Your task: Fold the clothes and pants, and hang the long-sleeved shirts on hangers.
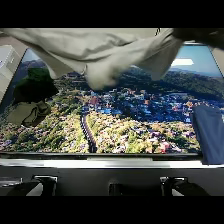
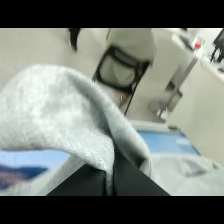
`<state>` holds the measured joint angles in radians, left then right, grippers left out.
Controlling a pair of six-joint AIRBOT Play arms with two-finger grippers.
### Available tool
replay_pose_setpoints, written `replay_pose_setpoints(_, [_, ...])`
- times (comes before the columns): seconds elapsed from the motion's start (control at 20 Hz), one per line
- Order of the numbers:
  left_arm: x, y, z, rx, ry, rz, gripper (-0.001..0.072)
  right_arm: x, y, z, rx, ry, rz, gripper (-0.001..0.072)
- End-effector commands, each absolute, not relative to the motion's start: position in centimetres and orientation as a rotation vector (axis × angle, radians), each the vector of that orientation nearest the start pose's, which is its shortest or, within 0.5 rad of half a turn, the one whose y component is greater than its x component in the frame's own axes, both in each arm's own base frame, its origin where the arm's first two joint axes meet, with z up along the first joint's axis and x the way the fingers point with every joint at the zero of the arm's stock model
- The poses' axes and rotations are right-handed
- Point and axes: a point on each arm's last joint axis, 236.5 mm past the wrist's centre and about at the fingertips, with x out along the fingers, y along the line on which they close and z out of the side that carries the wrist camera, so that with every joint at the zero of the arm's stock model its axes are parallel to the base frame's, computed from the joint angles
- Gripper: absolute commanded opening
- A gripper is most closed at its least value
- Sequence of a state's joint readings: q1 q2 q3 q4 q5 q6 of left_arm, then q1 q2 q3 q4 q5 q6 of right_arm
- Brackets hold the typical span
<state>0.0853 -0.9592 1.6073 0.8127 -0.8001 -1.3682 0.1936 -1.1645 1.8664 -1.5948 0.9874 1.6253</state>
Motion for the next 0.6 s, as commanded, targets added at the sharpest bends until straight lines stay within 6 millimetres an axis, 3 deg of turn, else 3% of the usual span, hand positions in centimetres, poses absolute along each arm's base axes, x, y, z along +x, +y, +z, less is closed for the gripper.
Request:
replay_pose_setpoints(0.0, [31.5,-7.7,50.6,-0.340,-0.116,-0.412,0.0038,37.3,4.9,45.6,0.007,0.138,0.092,0.0047])
replay_pose_setpoints(0.15, [28.3,-7.2,53.9,-0.336,-0.241,-0.398,0.0037,33.9,4.3,48.9,0.019,0.037,0.095,0.0047])
replay_pose_setpoints(0.25, [28.9,-7.3,52.2,-0.299,-0.177,-0.386,0.0037,33.0,4.1,49.0,0.023,0.041,0.093,0.0047])
replay_pose_setpoints(0.35, [31.9,-7.2,46.1,-0.289,0.053,-0.355,0.0037,34.2,4.2,44.9,0.013,0.194,0.084,0.0047])
replay_pose_setpoints(0.4, [33.6,-7.1,41.9,-0.293,0.190,-0.340,0.0037,35.2,4.3,40.7,0.000,0.347,0.073,0.0047])
replay_pose_setpoints(0.55, [39.0,-6.2,26.5,-0.361,0.560,-0.281,0.0037,39.7,5.1,26.5,-0.011,0.767,0.032,0.0048])
